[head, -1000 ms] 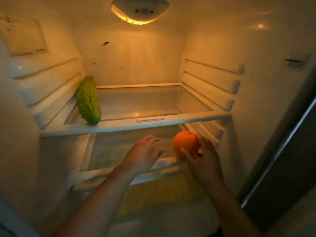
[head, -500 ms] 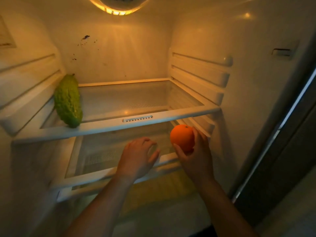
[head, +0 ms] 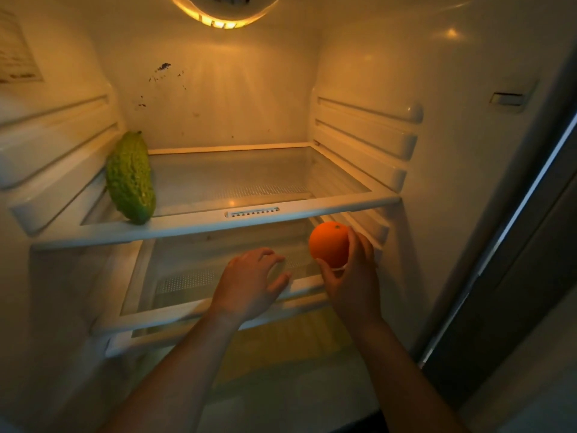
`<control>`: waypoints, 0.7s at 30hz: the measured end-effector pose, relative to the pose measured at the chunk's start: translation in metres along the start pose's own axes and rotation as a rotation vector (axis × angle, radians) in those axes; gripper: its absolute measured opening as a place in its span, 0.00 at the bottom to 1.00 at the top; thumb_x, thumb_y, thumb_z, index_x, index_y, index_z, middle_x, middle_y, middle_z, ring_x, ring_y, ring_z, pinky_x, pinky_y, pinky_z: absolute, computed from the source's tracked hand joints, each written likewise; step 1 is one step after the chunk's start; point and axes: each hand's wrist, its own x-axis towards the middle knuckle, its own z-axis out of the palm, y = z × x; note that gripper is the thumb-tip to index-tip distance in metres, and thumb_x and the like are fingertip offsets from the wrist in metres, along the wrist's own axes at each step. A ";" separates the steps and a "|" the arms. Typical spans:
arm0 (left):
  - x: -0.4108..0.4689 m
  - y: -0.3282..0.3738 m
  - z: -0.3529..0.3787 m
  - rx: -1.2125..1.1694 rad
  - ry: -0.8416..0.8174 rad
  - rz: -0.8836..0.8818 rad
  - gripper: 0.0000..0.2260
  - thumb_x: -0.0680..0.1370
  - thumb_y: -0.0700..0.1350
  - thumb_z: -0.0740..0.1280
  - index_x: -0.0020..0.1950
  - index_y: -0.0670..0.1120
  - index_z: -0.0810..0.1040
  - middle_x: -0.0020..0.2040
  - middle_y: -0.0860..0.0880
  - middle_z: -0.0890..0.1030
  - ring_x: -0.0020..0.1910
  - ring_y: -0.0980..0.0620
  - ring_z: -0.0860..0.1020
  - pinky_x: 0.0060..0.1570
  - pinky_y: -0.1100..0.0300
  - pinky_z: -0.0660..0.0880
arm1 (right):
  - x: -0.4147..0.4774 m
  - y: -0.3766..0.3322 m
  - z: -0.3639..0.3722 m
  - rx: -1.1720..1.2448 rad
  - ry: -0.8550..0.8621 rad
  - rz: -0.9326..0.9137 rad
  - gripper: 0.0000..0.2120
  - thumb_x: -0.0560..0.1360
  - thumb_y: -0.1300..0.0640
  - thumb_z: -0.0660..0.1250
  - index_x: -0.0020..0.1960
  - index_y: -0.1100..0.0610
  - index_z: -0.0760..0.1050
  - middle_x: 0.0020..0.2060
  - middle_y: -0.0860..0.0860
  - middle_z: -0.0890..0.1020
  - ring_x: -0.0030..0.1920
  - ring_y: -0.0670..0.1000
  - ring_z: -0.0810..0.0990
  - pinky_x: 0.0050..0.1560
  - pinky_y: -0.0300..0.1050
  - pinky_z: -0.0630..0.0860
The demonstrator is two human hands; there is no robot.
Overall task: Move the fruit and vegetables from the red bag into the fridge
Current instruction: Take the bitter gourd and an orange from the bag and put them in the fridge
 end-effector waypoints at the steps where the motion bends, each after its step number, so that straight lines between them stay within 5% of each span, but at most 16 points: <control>1: 0.000 0.000 0.000 0.000 0.003 0.000 0.21 0.76 0.62 0.56 0.64 0.55 0.74 0.64 0.54 0.74 0.63 0.52 0.72 0.61 0.53 0.68 | 0.002 0.000 0.000 0.005 -0.003 0.009 0.36 0.70 0.55 0.72 0.72 0.60 0.60 0.69 0.59 0.66 0.69 0.58 0.66 0.64 0.51 0.68; 11: -0.001 0.005 -0.005 -0.122 0.065 -0.066 0.14 0.76 0.56 0.61 0.57 0.52 0.78 0.58 0.54 0.77 0.56 0.53 0.75 0.53 0.57 0.70 | -0.009 -0.001 -0.007 0.077 -0.025 0.027 0.37 0.71 0.54 0.72 0.73 0.57 0.57 0.70 0.57 0.65 0.69 0.56 0.65 0.63 0.57 0.71; 16: -0.011 0.007 -0.011 -0.150 0.066 -0.026 0.12 0.77 0.54 0.61 0.55 0.53 0.79 0.56 0.55 0.78 0.55 0.54 0.75 0.50 0.59 0.72 | -0.022 -0.003 -0.021 0.142 -0.069 0.080 0.35 0.71 0.54 0.71 0.73 0.55 0.59 0.69 0.51 0.66 0.68 0.50 0.65 0.65 0.47 0.68; 21: -0.027 0.006 -0.015 -0.236 0.029 0.014 0.19 0.74 0.60 0.57 0.58 0.54 0.77 0.57 0.55 0.77 0.56 0.55 0.75 0.52 0.57 0.74 | -0.043 0.000 -0.029 0.190 -0.089 0.060 0.32 0.70 0.55 0.72 0.70 0.59 0.64 0.67 0.55 0.69 0.68 0.51 0.66 0.67 0.47 0.66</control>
